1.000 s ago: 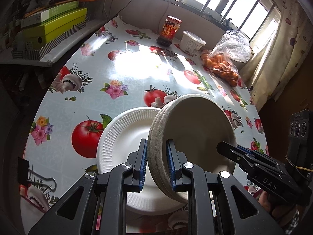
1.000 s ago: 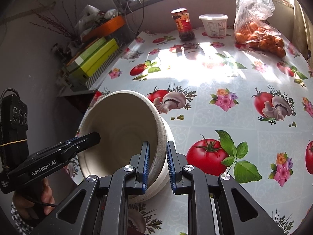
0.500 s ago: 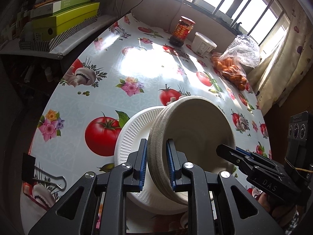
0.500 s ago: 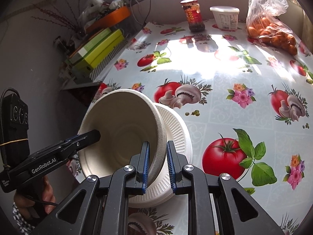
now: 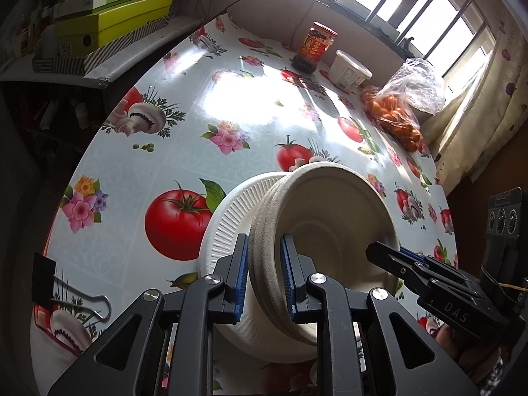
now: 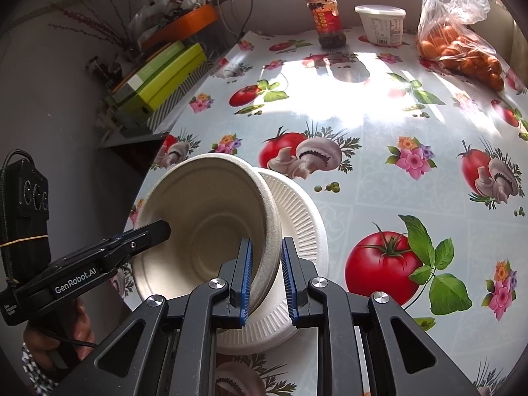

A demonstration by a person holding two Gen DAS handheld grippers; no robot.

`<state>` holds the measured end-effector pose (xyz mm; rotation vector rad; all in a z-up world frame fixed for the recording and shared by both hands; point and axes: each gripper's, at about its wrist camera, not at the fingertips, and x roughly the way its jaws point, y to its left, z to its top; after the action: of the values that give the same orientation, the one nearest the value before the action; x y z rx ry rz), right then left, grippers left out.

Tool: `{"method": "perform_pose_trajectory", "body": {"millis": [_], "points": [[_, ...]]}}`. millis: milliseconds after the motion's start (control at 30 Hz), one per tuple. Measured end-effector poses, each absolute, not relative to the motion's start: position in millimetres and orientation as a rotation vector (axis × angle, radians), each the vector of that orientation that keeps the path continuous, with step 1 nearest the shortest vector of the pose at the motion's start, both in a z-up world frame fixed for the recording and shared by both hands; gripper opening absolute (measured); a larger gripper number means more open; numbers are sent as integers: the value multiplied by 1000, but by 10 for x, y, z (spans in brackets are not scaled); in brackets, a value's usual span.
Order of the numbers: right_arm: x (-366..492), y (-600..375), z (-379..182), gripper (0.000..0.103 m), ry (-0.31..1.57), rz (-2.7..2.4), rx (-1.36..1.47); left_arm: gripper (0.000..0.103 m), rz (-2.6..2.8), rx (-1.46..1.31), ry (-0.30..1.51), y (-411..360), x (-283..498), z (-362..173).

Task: Organize plates and bowls
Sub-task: 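Lower the bowl stack onto the white plate stack, then open the left gripper to release the bowl stack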

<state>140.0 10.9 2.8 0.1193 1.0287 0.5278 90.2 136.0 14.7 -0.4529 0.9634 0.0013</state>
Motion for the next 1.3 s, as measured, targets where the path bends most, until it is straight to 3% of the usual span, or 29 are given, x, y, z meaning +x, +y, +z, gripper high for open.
{"method": "perform_pose_trajectory", "body": {"millis": [700, 1033, 1300], "points": [[1421, 119, 29, 19, 1024, 527, 118, 20, 2, -446, 965, 1383, 921, 109], [1431, 114, 33, 28, 1011, 526, 127, 32, -2, -442, 958, 1387, 936, 110], [1402, 103, 48, 35, 993, 527, 134, 36, -5, -438, 949, 1373, 935, 129]]}}
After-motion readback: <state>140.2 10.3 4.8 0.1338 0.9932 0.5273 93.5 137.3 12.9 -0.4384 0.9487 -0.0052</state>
